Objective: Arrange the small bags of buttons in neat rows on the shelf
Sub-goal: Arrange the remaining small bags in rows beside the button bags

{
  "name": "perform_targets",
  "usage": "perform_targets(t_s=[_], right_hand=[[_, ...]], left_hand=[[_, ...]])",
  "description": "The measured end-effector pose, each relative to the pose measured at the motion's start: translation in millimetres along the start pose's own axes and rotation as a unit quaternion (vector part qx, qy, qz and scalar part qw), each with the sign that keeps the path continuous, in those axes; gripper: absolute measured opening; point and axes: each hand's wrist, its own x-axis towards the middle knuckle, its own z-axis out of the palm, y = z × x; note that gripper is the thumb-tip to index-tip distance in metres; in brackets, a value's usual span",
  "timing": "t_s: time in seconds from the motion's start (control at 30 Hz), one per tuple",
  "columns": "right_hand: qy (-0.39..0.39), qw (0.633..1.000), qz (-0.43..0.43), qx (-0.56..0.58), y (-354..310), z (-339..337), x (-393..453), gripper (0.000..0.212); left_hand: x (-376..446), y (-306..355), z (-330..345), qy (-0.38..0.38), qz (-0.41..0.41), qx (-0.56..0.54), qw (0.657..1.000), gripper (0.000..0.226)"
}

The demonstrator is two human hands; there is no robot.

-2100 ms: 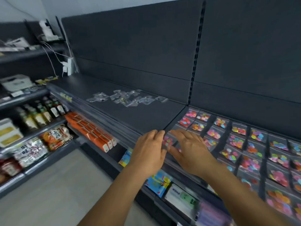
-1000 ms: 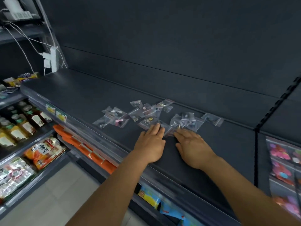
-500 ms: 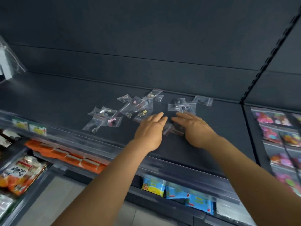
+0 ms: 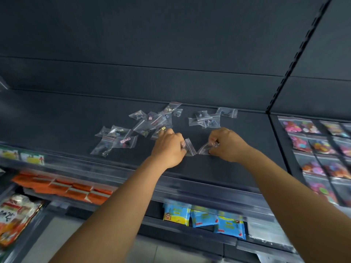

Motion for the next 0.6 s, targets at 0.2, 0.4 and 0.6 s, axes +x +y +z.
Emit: perform_targets(t_s=[0.2,0.4,0.6], right_hand=[[0.105,0.970,0.078,0.203,6,-8,-29,0.015],[0.201,0.896,0.121,0.377,34,-33,-68,0.006],[0.288,0.856,0.145,0.403,90,-68,-117,0.007]], left_hand=[[-3,27,0,0.026,-0.026,-0.201,0.979,0.010],[-2,88,9,0.016,0.007,-0.321,0.947,0.010],[-6,180,26,-0.033,0.043,-0.417,0.907,0.006]])
